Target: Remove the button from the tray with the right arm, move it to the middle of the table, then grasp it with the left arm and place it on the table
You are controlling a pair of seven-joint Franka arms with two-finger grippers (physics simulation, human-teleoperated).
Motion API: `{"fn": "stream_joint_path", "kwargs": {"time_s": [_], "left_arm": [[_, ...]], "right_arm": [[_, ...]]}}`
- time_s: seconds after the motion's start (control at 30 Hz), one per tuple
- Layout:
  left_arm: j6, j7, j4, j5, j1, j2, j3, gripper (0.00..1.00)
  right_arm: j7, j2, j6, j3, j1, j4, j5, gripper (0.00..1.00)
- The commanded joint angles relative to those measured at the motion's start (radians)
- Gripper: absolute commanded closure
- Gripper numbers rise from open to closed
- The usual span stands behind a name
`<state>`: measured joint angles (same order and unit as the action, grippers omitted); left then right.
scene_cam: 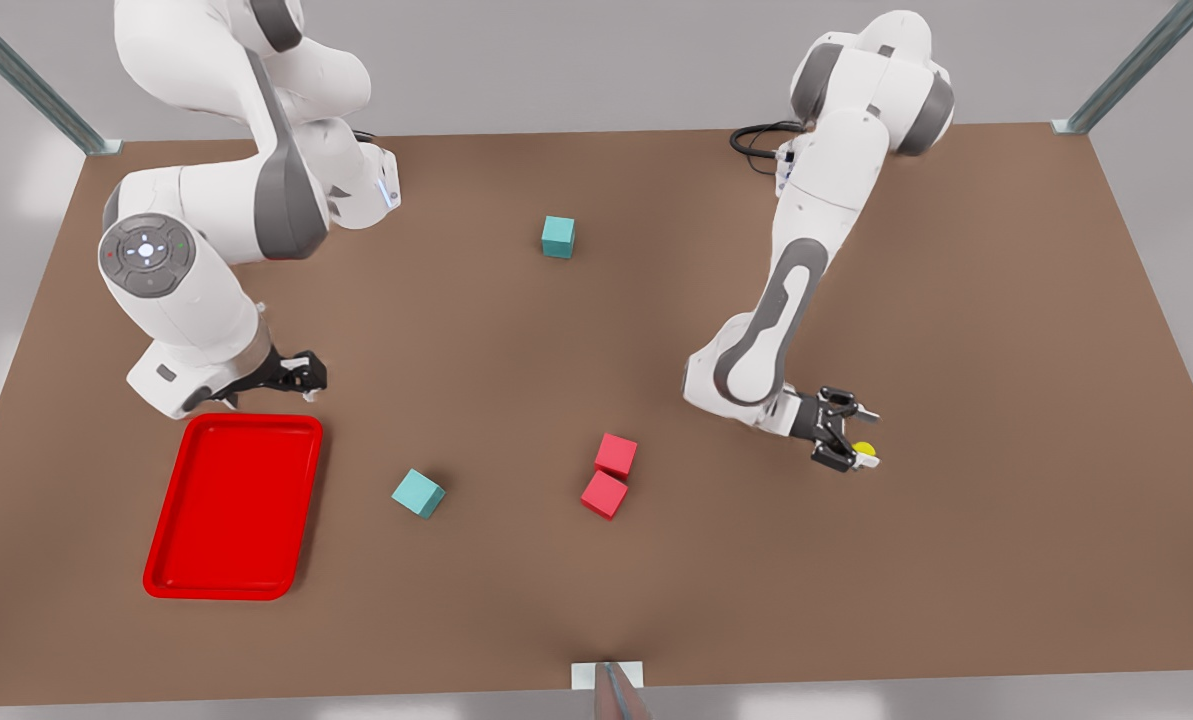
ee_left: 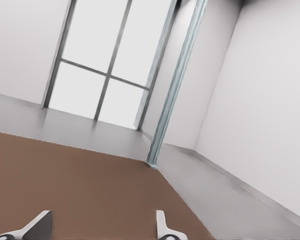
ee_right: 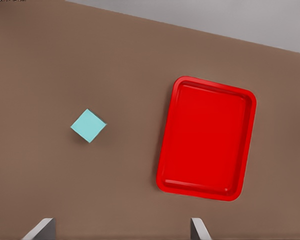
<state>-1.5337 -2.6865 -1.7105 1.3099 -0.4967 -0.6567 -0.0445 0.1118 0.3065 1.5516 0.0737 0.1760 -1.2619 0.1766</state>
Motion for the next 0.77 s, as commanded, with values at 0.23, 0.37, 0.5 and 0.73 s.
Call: {"fn": "stream_joint_path", "kwargs": {"time_s": [0.23,0.37,0.5,0.73], "left_arm": [[0.372,2.824,0.620,-1.229,0.260,0.374,-0.009,0.00],[0.179,2.875,0.322,-1.180,0.291,0.603,-0.011,0.00],[0.179,3.012,0.302,-1.190,0.291,0.611,-0.006,0.00],[0.191,3.007,0.292,-1.213,0.291,0.608,-0.003,0.00]], "right_arm": [[-0.004,-0.001,-0.001,0.001,-0.001,0.001,-0.006,0.00],[-0.003,-0.001,-0.001,0.001,-0.001,0.001,-0.005,0.00],[-0.003,-0.001,-0.001,0.001,0.000,0.001,-0.005,0.00],[0.000,-0.001,-0.001,0.001,0.000,0.001,-0.005,0.00]]}}
